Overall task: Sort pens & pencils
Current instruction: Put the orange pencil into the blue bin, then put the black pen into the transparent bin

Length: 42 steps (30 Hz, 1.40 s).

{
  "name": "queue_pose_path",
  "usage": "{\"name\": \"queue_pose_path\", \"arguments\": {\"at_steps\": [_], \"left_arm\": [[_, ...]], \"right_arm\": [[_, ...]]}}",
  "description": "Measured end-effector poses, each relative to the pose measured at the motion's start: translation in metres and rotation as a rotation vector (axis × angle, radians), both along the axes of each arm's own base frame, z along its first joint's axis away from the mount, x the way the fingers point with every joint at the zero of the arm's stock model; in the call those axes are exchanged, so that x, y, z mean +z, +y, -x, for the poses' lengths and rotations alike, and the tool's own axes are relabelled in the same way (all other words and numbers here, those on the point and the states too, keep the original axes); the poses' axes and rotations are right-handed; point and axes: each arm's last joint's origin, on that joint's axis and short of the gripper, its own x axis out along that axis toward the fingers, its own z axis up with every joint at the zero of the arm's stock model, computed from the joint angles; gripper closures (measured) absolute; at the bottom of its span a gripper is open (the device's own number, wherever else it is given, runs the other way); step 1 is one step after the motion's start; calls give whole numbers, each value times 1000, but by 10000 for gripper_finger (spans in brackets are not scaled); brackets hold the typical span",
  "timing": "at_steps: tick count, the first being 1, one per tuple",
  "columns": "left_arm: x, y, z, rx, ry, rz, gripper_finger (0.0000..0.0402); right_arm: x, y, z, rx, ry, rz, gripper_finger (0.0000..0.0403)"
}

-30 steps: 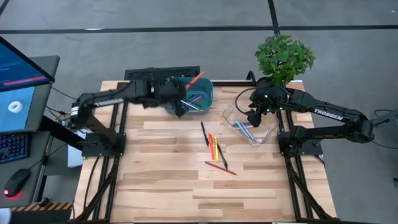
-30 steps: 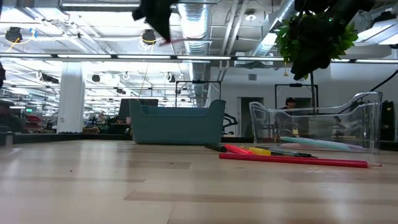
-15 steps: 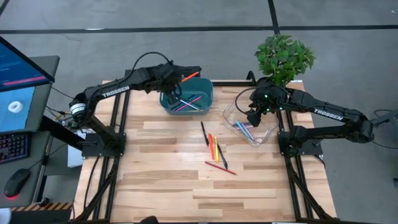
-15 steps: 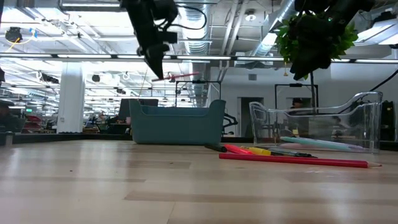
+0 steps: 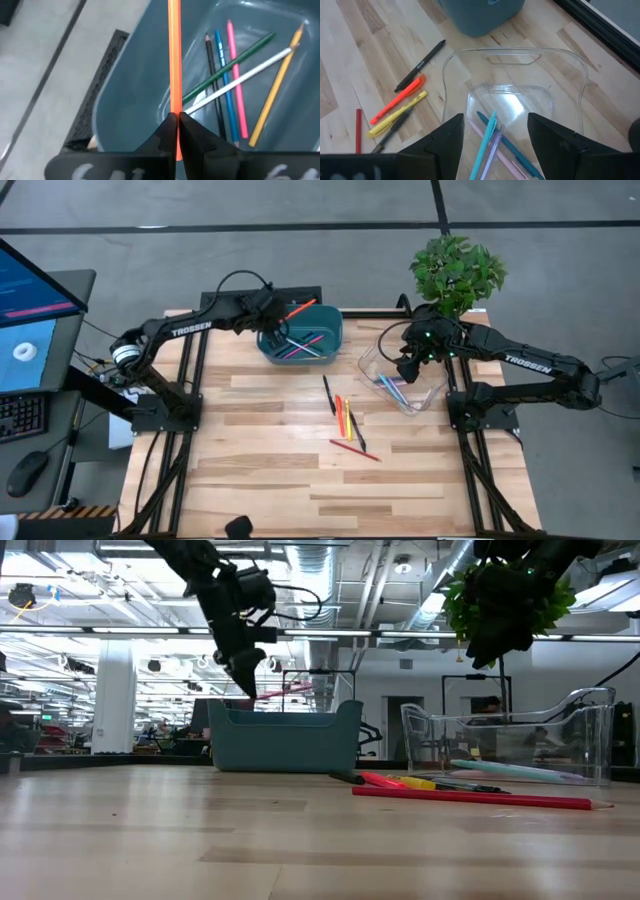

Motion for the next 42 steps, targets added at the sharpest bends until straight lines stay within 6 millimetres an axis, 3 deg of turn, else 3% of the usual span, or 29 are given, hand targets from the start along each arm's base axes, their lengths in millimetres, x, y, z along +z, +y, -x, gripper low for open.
{"name": "queue_pose_path", "arguments": {"at_steps": [9, 17, 20, 24, 27, 32, 37, 42], "left_arm": [[-18, -3, 2, -14, -10, 27, 397], [-17, -4, -1, -12, -52, 33, 320], [-8, -5, -5, 38, -131, 95, 289], [25, -14, -17, 122, -315, 245, 265], [48, -38, -33, 165, -396, 326, 260], [63, -105, -63, 170, -453, 326, 260], [45, -156, -82, 442, -553, 317, 260], [4, -176, -109, 595, -561, 402, 260]], "right_arm": [[0, 0, 0, 0, 0, 0, 164], [0, 0, 0, 0, 0, 0, 164], [0, 0, 0, 0, 0, 0, 164], [0, 0, 0, -6, -2, -5, 164], [0, 0, 0, -19, -5, -15, 164], [0, 0, 0, -15, -4, -13, 164], [0, 0, 0, -12, -4, -11, 164], [0, 0, 0, -10, -3, -11, 164]]}}
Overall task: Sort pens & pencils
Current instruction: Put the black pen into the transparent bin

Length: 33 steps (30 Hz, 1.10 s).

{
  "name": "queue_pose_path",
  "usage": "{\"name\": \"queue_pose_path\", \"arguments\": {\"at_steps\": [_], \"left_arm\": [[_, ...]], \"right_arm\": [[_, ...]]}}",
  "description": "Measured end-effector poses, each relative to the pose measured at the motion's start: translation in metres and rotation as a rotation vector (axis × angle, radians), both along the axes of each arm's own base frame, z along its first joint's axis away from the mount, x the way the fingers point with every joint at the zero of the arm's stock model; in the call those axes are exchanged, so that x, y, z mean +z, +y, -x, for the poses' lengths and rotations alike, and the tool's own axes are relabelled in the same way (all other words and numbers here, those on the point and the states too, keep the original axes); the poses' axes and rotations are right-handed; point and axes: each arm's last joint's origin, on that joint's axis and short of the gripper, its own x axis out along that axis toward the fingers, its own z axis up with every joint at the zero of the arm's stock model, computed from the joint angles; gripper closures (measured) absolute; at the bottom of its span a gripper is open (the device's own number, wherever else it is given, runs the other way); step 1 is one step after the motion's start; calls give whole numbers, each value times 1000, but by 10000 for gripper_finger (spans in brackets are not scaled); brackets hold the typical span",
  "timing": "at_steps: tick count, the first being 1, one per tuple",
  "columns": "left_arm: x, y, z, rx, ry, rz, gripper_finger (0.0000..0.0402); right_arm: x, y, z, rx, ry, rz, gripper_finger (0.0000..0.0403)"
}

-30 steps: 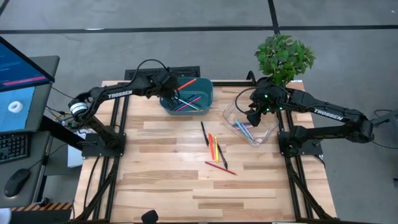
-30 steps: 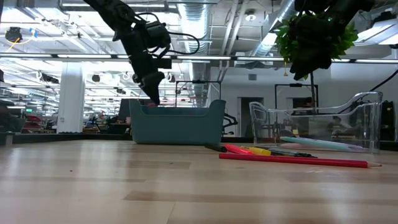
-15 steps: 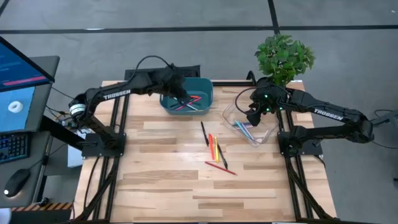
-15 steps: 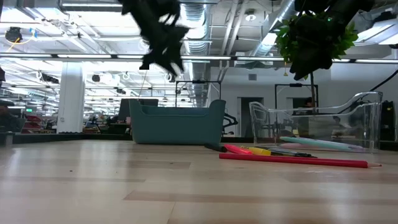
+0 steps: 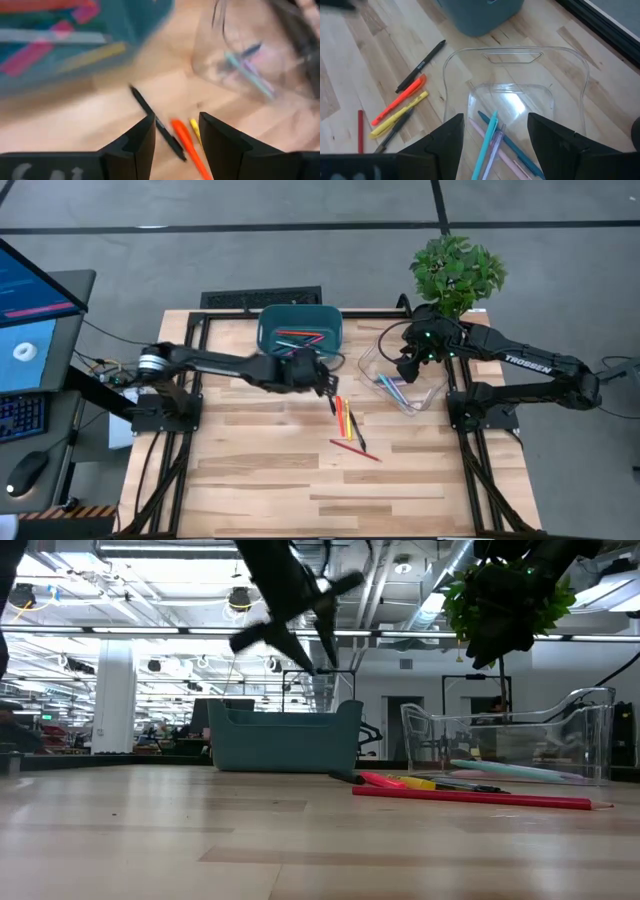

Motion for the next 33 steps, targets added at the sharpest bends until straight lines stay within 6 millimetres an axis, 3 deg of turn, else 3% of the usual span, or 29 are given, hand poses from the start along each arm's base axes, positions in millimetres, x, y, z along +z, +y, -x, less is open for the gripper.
{"name": "queue_pose_path", "arguments": {"at_steps": [5, 11, 19, 29, 33], "left_arm": [[-45, -5, -27, -3, 45, 99, 260], [-74, 10, -48, 104, 129, 165, 260], [-96, 16, -77, 115, 209, 181, 260], [-98, 11, -71, 218, 263, 162, 260], [-111, 10, -73, 226, 288, 168, 260]], "right_arm": [[0, 0, 0, 2, 2, -2, 164], [-1, 1, 1, 5, 11, -5, 164], [-3, 2, 3, 23, 49, -8, 164], [-3, 2, 3, 46, 54, 6, 164], [-3, 2, 3, 48, 51, 9, 164]]}}
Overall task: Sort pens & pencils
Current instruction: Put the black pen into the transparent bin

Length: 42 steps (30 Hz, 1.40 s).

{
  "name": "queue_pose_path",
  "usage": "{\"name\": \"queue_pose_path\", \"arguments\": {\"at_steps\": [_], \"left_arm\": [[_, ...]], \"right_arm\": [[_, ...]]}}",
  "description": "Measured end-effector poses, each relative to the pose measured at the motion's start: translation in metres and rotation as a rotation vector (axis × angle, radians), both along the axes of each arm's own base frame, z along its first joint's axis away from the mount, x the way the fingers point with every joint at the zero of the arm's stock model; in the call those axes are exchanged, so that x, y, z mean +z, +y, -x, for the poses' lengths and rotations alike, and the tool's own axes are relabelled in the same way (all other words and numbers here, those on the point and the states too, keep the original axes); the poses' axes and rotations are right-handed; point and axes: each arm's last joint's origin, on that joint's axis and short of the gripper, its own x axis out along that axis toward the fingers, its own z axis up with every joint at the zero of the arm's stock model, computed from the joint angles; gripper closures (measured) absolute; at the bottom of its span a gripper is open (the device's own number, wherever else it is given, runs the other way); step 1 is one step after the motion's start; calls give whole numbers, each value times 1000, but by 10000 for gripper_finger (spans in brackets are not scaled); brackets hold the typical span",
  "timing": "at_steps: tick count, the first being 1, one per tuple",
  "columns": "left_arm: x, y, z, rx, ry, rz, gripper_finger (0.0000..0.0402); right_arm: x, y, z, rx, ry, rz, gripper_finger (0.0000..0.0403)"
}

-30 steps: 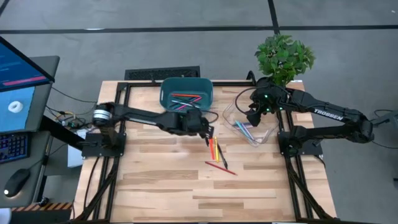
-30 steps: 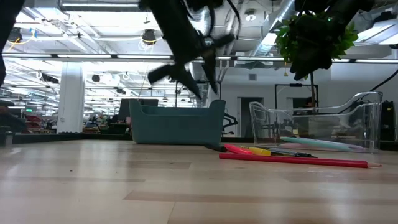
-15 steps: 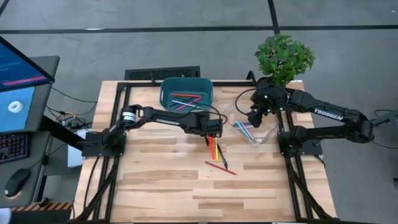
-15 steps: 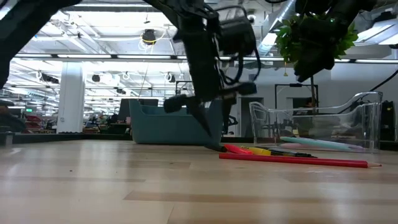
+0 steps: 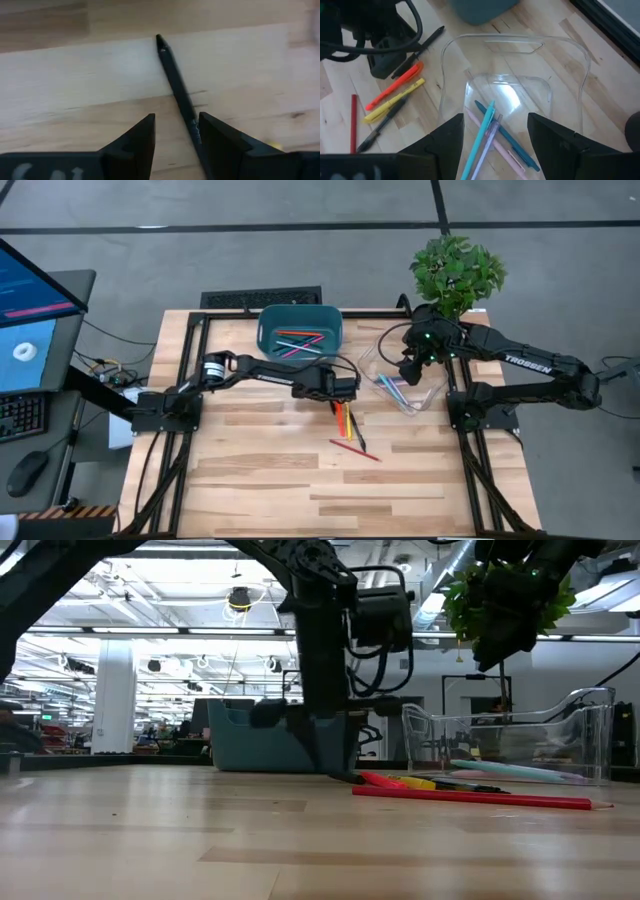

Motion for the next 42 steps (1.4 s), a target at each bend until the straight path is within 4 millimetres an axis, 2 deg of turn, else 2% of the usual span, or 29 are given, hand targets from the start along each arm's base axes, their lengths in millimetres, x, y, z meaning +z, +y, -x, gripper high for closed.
{"name": "queue_pose_path", "arguments": {"at_steps": [8, 17, 23, 27, 33, 42], "left_arm": [[-11, -4, -4, -37, 12, 73, 272], [-10, -15, 3, -105, 88, 114, 387], [-7, -18, 2, -133, 96, 159, 379], [8, -26, -5, -201, 104, 184, 390], [42, -31, -15, -238, 59, 104, 385], [113, -49, -16, -281, 5, -13, 385]], "right_arm": [[0, 0, 0, 12, 0, 11, 164], [1, 0, -1, 15, -4, 16, 164], [1, -1, -1, 18, -11, 22, 164], [2, -1, -2, 18, -23, 28, 164], [3, -1, -3, 21, -37, 30, 164], [4, 0, -6, 56, -88, -14, 164]]}}
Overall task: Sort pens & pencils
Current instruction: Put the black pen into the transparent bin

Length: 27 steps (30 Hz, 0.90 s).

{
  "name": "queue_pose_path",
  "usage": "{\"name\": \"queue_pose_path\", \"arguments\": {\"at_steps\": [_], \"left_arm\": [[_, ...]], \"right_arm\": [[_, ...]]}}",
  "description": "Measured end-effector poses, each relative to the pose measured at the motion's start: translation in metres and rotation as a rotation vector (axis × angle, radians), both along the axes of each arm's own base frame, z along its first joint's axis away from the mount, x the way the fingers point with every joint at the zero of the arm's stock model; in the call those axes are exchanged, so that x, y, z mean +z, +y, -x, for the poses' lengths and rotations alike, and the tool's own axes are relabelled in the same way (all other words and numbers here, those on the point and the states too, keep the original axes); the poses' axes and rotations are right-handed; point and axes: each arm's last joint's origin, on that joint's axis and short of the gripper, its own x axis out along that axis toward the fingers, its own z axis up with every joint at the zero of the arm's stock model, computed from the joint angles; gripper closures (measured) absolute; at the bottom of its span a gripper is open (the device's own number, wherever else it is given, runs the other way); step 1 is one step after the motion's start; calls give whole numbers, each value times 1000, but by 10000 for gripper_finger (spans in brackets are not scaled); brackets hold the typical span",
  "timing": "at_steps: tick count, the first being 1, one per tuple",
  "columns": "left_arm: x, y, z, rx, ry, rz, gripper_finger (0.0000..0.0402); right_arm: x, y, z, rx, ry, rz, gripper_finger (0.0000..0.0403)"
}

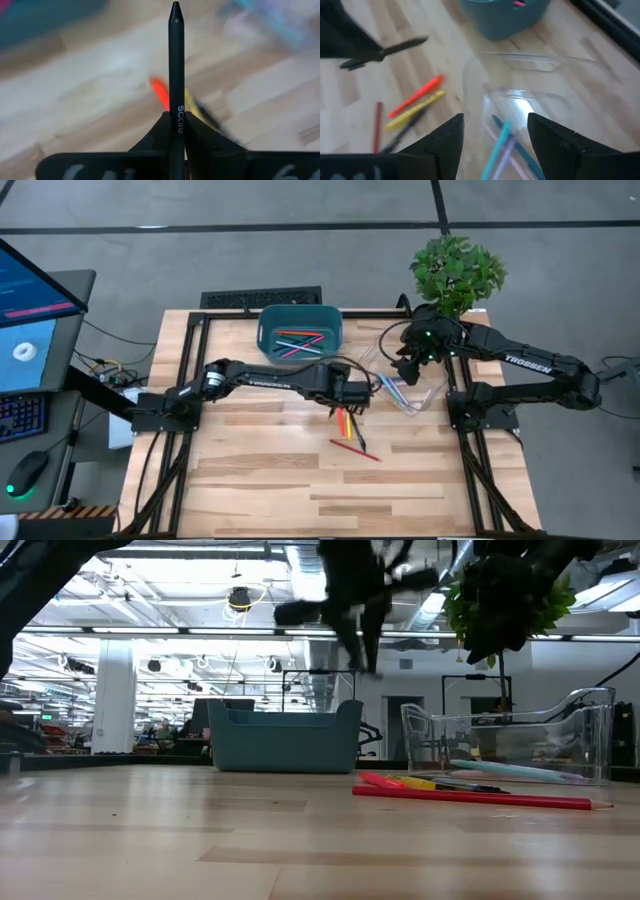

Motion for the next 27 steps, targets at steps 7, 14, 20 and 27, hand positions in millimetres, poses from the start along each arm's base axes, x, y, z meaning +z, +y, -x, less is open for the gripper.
{"name": "queue_pose_path", "arguments": {"at_steps": [7, 14, 20, 27], "left_arm": [[57, -12, 15, -1, -157, -81, 379], [101, -32, 42, 18, -284, -178, 378], [140, -49, 60, -18, -469, -258, 377], [182, -70, 84, -88, -637, -368, 377]], "right_arm": [[5, 0, -5, 25, -91, -49, 164], [13, 4, -15, 83, -226, -98, 164], [33, 11, -30, 208, -473, -138, 164], [63, 25, -42, 323, -769, -128, 164]]}}
